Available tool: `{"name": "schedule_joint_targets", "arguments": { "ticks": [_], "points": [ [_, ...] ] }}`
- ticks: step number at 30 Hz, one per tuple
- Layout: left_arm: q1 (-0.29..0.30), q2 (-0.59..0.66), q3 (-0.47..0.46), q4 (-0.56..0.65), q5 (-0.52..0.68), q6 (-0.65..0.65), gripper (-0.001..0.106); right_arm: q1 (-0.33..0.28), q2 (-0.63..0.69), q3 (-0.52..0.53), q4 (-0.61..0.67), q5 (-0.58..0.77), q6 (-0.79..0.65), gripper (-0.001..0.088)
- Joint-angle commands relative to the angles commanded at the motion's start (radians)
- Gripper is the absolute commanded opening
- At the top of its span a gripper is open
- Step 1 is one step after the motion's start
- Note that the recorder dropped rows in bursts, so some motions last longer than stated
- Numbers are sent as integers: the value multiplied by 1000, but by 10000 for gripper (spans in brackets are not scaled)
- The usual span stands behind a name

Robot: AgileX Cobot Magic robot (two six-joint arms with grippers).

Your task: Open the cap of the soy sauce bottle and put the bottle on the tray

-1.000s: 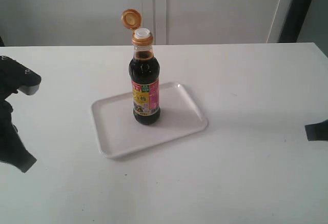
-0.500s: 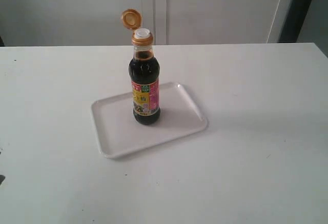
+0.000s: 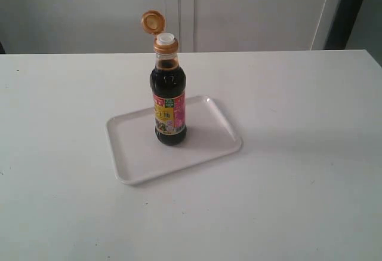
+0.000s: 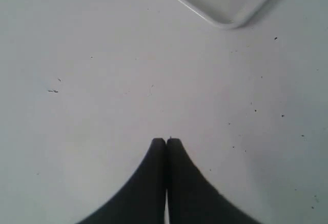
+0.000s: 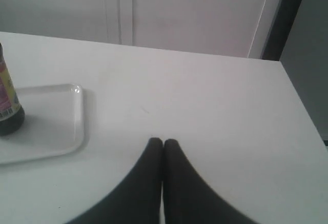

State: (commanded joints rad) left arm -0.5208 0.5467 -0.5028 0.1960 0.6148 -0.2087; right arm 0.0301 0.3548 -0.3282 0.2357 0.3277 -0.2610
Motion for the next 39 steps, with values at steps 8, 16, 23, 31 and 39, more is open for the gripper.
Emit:
{"name": "schedule_joint_targets", "arguments": {
  "ticks": [8,16,23,31,39],
  "points": [
    [0,0,0,2,0,0,0,0,0,0,0,0,0,0],
    [11,-88,38,-47,-30,68,0,0,0,0,0,0,-13,0],
    [139,-245,154,-87,-133,78,0,0,0,0,-4,2,-13,0],
    [283,-417,246,-188,-159,277,0,0,0,0,-4,2,-13,0],
    [349,-511,336,-196,-214,209,0,0,0,0,-4,0,-13,0]
  ]
}}
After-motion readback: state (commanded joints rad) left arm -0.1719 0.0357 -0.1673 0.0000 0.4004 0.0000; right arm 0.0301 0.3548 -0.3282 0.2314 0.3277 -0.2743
